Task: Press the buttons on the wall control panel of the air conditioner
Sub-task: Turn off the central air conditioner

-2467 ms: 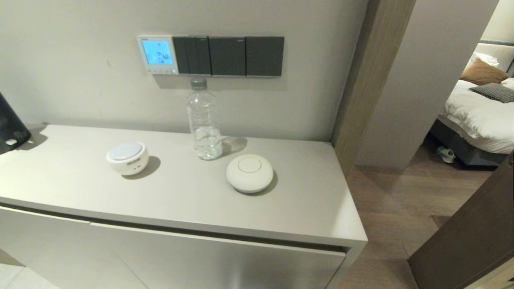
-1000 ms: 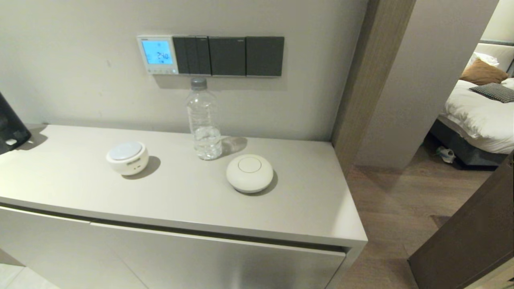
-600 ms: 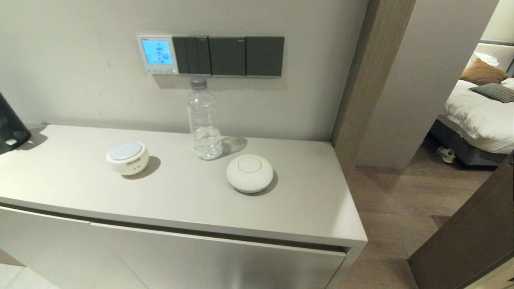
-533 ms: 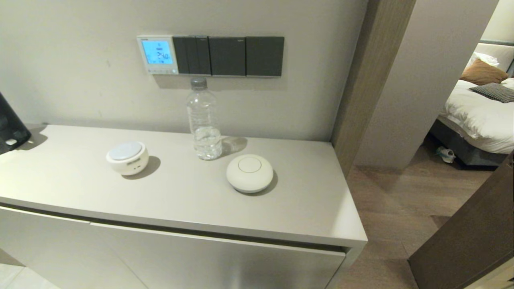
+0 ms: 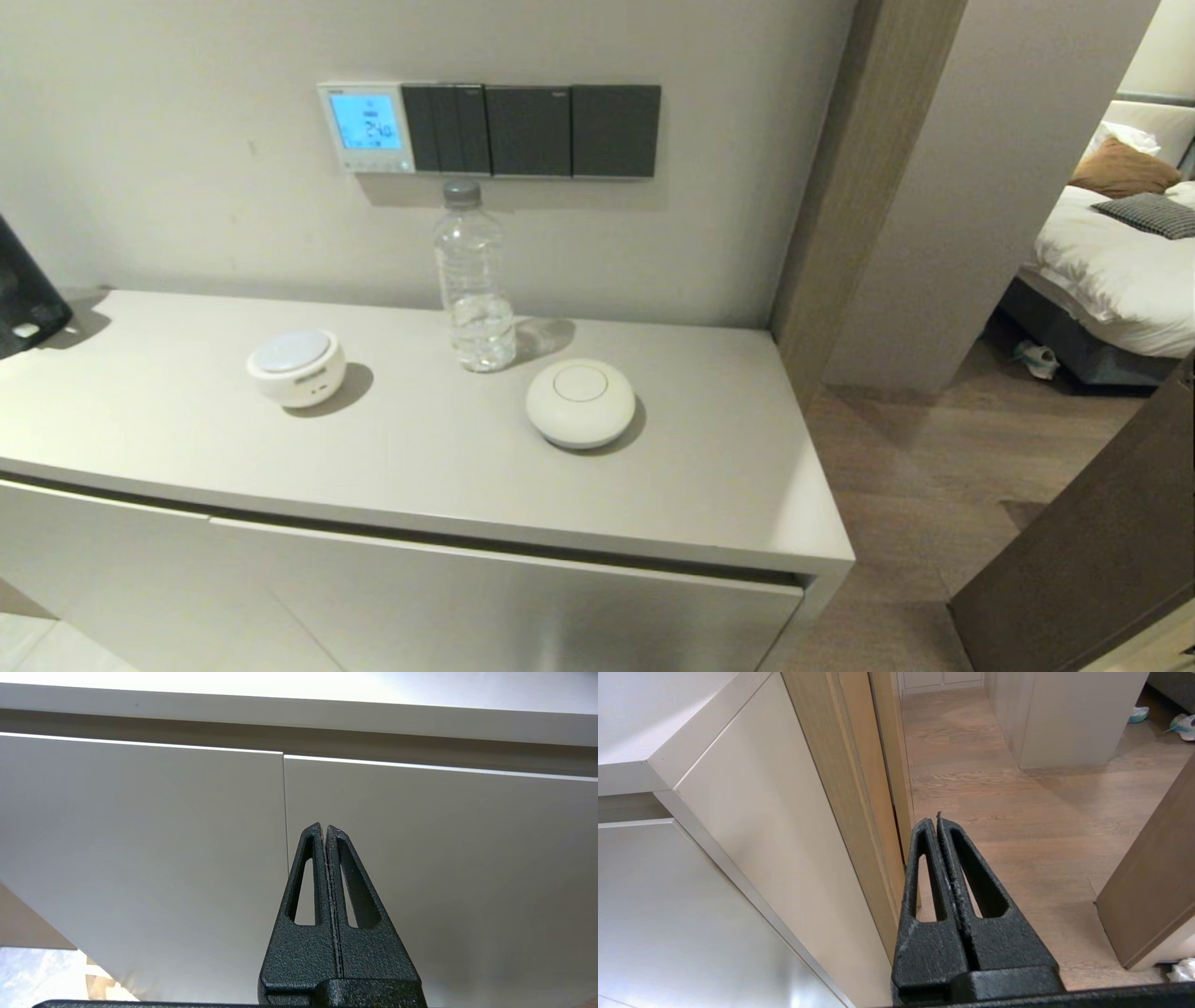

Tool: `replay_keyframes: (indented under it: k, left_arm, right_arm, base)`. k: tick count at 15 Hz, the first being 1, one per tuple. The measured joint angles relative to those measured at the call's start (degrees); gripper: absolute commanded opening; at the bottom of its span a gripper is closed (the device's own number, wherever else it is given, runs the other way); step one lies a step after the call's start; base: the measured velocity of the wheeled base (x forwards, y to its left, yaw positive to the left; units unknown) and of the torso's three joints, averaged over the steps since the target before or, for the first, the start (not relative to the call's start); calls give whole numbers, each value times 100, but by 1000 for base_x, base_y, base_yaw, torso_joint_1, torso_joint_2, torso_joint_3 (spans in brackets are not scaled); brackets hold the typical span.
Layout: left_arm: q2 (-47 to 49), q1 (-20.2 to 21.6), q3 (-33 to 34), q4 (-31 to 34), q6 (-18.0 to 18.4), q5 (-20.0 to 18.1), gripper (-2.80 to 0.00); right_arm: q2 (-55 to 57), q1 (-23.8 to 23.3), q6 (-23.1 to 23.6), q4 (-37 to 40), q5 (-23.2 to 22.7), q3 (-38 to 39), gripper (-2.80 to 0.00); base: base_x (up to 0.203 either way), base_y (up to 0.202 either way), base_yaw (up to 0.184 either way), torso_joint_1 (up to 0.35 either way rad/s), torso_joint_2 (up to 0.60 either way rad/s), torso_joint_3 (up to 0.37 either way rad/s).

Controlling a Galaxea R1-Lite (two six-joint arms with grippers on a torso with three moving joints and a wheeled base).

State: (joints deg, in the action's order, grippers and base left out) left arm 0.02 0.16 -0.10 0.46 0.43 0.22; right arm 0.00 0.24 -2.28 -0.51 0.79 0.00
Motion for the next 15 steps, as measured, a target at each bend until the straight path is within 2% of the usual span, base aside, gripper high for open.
replay_keyframes:
  k: [6,11,15]
  left_arm:
    - [0,0,-197,99,23,16,-280]
    - [131,-2,-1683,642,-8,-24,-280]
    - [892,-7,-2751,685,-16,-273,-280]
  right_arm:
    - [0,0,0,0,-2,0,-280]
    - [0,-2,0,0,0,0,-280]
    - [0,0,0,0,0,0,-280]
  base:
    - [0,0,0,0,0,0]
    - [0,0,0,0,0,0]
    - [0,0,0,0,0,0]
